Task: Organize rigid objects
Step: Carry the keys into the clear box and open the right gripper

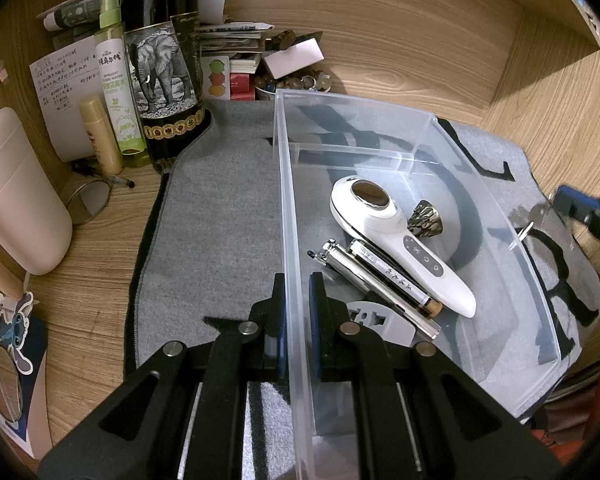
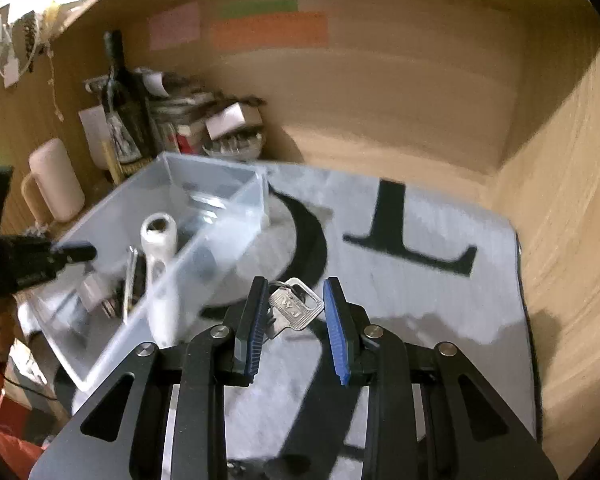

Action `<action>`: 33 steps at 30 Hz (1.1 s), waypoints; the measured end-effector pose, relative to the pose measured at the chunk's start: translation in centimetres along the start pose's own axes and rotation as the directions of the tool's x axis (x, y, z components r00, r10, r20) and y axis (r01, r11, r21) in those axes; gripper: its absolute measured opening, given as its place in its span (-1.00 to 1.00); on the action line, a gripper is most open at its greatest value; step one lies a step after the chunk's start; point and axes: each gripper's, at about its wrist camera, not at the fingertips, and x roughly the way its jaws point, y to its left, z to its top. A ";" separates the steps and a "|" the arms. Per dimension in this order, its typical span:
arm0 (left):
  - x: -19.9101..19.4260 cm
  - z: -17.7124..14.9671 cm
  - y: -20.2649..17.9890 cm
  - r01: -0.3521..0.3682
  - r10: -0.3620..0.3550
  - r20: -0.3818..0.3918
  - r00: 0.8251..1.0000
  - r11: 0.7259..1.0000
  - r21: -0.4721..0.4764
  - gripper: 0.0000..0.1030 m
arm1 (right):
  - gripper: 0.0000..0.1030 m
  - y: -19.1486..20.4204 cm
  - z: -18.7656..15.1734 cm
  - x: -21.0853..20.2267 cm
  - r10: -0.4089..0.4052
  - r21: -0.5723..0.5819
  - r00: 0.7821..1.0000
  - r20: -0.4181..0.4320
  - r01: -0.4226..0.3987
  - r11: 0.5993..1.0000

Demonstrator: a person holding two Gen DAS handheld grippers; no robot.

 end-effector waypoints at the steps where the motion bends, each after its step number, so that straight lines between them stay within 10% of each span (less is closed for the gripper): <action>1: 0.0 0.0 0.0 0.000 0.000 0.000 1.000 1.000 0.000 -0.83 | -0.50 0.2 0.3 -0.2 0.005 -0.003 1.000 0.011 -0.005 1.000; 16: 0.0 -0.1 0.1 0.009 -0.009 0.001 1.000 1.000 -0.006 -0.83 | -0.50 6.2 4.9 -0.7 0.140 -0.136 0.983 0.117 -0.124 0.983; 33: 0.0 -0.1 0.1 0.016 -0.016 0.003 1.000 1.000 -0.008 -0.83 | -0.49 10.5 3.9 5.7 0.181 -0.230 0.981 -0.076 -0.193 0.954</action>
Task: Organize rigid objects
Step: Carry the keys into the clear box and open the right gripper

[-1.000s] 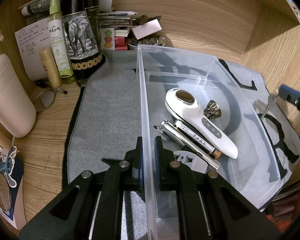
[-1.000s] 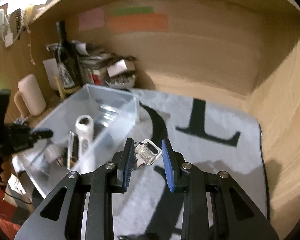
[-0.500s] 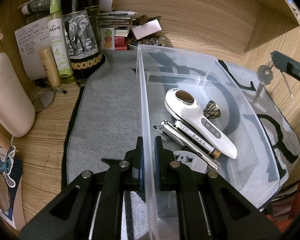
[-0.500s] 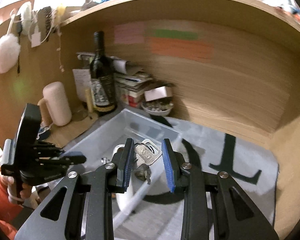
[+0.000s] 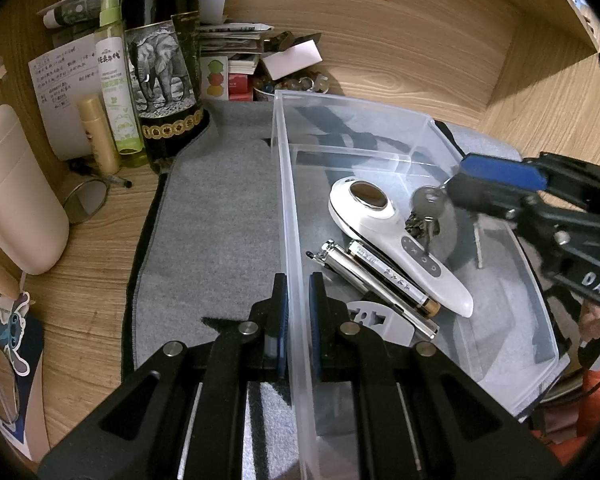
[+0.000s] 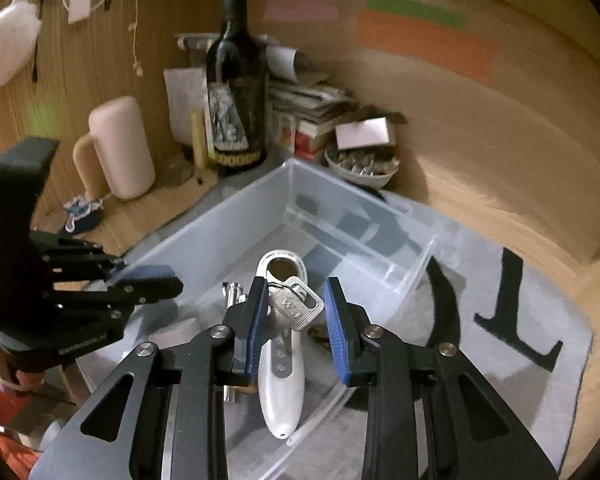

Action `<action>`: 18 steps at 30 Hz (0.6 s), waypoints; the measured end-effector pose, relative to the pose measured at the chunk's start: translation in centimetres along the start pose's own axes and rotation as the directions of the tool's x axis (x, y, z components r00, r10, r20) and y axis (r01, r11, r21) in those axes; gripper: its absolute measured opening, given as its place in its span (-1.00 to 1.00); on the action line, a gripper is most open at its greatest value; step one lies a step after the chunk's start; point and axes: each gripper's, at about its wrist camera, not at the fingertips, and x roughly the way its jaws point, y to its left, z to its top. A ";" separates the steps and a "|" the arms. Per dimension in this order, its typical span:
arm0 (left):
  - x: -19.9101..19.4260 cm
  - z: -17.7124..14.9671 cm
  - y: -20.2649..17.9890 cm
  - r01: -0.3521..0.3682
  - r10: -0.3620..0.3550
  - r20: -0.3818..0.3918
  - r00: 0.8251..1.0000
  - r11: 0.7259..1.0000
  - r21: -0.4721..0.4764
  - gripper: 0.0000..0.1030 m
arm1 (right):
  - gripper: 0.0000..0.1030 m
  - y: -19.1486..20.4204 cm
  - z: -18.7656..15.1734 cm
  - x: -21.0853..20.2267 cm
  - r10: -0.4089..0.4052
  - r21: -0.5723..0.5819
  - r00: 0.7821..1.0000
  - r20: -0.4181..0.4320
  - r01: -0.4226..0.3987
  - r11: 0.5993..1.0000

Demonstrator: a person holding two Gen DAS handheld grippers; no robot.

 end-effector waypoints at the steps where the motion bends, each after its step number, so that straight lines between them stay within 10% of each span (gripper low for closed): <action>1: 0.0 0.0 0.0 0.002 -0.002 0.000 1.000 1.000 0.000 -0.83 | -0.49 0.0 0.0 0.3 0.001 -0.002 1.000 -0.007 -0.001 1.000; 18: 0.0 0.0 0.1 0.007 -0.007 0.001 1.000 1.000 0.000 -0.83 | -0.48 0.6 -0.2 2.6 0.021 0.003 0.995 -0.103 -0.021 1.000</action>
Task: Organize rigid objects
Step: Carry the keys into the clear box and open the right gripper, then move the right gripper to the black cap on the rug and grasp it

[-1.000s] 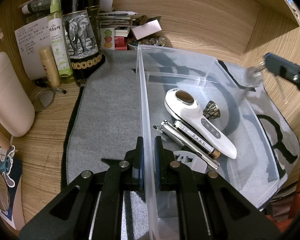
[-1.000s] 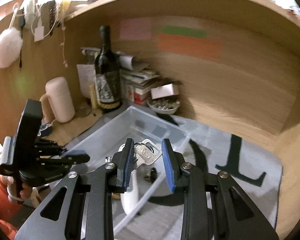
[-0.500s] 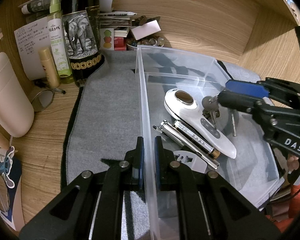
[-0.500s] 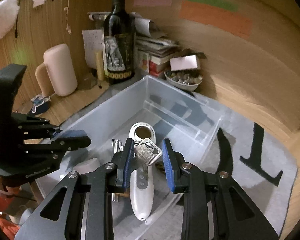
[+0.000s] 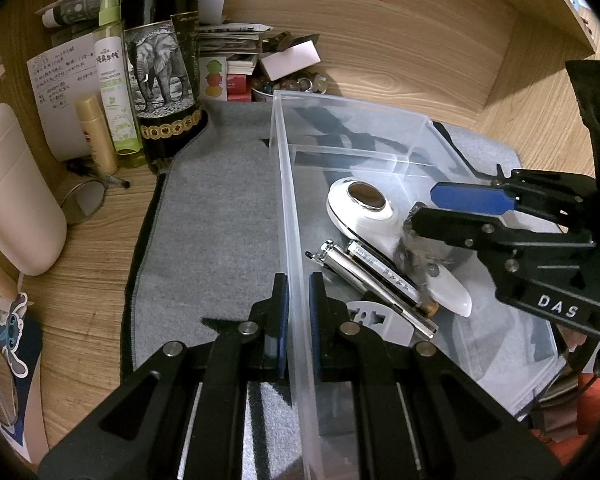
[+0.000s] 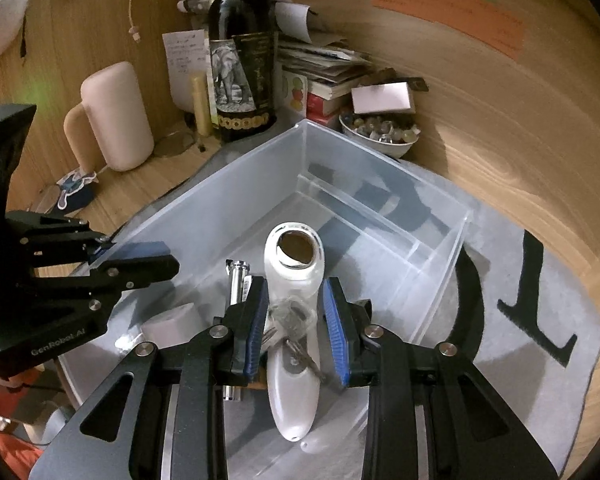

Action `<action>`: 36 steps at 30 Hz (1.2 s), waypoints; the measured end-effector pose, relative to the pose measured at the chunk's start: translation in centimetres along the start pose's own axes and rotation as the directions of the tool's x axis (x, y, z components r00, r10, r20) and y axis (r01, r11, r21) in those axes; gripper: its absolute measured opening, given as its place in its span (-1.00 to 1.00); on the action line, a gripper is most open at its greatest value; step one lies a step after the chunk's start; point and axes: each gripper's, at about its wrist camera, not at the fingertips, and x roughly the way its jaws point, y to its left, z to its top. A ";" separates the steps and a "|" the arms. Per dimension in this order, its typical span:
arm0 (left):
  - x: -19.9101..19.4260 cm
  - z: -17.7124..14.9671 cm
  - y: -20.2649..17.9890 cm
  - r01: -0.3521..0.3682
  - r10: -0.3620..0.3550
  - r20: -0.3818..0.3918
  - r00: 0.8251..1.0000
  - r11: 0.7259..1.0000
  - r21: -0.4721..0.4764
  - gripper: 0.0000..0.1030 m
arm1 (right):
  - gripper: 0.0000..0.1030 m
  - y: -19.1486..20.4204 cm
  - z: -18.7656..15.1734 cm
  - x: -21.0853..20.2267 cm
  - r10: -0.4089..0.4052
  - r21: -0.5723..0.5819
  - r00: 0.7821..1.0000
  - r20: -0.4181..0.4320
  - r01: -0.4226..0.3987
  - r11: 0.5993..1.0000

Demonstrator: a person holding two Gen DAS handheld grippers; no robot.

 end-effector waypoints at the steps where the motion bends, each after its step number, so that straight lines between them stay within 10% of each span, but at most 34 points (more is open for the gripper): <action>1: 0.0 0.0 0.0 0.000 0.000 0.000 1.000 1.000 0.000 -0.83 | -0.43 -0.1 0.0 -0.1 0.000 0.003 1.000 0.001 0.000 1.000; 10: 0.0 0.0 0.0 -0.001 0.001 -0.001 1.000 1.000 0.002 -0.83 | 0.11 -0.7 -0.1 -2.7 -0.042 0.026 0.997 0.071 0.040 0.999; 21: 0.1 0.0 -0.2 -0.005 0.005 -0.003 1.000 1.000 0.007 -0.83 | 0.25 -3.8 -3.1 -8.4 -0.183 0.121 0.973 0.143 0.167 0.979; 36: 0.2 0.1 -0.2 -0.014 0.015 -0.008 1.000 1.000 0.013 -0.83 | 0.26 -5.3 -13.4 -9.0 -0.203 0.272 0.978 -0.046 0.208 0.940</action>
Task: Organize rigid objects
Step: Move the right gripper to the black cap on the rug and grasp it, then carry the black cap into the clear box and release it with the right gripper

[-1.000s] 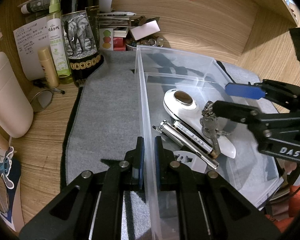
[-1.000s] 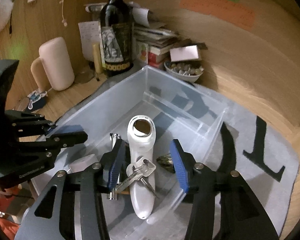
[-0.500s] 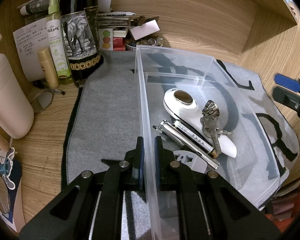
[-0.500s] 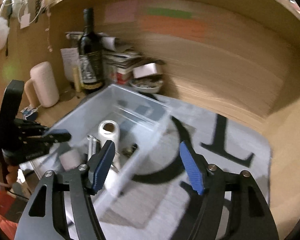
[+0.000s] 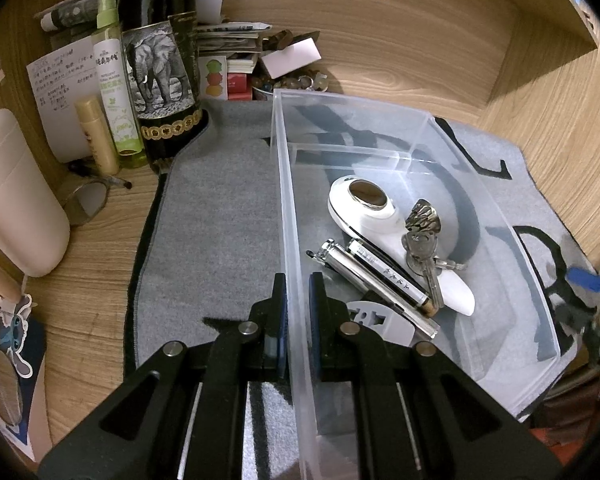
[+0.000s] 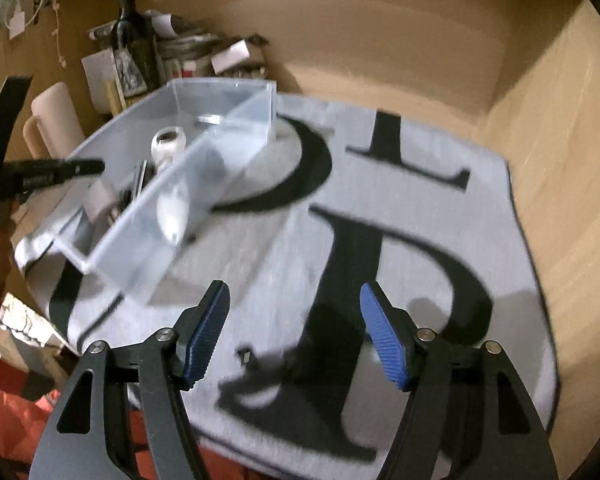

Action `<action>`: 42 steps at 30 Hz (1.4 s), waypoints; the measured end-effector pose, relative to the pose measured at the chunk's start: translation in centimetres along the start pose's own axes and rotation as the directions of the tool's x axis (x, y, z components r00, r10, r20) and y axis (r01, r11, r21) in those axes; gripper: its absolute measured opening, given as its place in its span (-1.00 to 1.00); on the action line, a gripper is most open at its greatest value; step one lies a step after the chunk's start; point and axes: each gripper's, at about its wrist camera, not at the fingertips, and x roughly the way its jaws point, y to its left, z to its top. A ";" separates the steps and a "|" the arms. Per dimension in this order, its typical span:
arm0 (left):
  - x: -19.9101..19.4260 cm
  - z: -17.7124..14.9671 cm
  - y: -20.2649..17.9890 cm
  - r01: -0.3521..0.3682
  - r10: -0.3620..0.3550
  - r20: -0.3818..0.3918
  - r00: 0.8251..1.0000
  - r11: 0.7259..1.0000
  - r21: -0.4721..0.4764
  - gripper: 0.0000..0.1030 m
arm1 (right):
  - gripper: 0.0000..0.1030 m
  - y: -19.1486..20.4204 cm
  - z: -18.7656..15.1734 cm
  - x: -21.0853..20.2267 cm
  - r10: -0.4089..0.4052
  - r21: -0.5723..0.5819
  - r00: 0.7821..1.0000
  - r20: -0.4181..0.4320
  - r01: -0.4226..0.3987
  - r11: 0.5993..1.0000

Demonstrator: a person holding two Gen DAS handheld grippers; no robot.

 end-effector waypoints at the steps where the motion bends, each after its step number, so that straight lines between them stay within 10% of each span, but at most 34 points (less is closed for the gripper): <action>1: 0.0 0.0 0.0 -0.003 0.003 0.001 1.000 1.000 0.002 -0.83 | 0.26 0.0 -0.6 0.1 0.010 0.010 1.000 -0.015 -0.010 1.000; 10: -0.1 -0.1 -0.1 -0.002 0.002 0.002 1.000 1.000 -0.001 -0.83 | 0.26 0.6 -3.1 2.3 0.044 0.024 0.996 -0.079 -0.042 0.999; 15: -0.2 -0.1 -0.2 -0.003 0.003 0.003 1.000 1.000 0.000 -0.83 | -0.19 0.3 -3.1 2.0 0.048 0.031 0.997 -0.061 -0.046 0.998; 20: -0.2 -0.1 -0.2 -0.003 0.003 0.003 1.000 1.000 0.000 -0.83 | -0.18 -0.1 -2.6 1.9 0.049 0.040 0.998 -0.044 -0.047 0.998; 42: -0.2 -0.1 -0.2 0.003 -0.003 0.003 1.000 1.000 -0.004 -0.83 | -0.18 2.2 6.3 -0.6 0.063 -0.067 0.981 0.185 -0.052 0.996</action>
